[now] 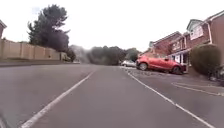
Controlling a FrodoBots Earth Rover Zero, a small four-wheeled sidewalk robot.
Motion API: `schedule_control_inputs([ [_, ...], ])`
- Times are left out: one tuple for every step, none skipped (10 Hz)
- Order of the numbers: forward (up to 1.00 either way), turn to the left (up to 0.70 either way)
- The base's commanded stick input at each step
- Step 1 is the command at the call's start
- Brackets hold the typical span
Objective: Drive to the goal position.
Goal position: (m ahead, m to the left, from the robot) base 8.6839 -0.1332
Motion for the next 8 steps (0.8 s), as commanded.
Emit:
schedule_control_inputs([
  [1.0, 0.0],
  [1.0, 0.0],
  [1.0, 0.0],
  [1.0, 0.0],
  [1.0, 0.0],
  [1.0, 0.0],
  [1.0, 0.0],
  [1.0, 0.0],
])
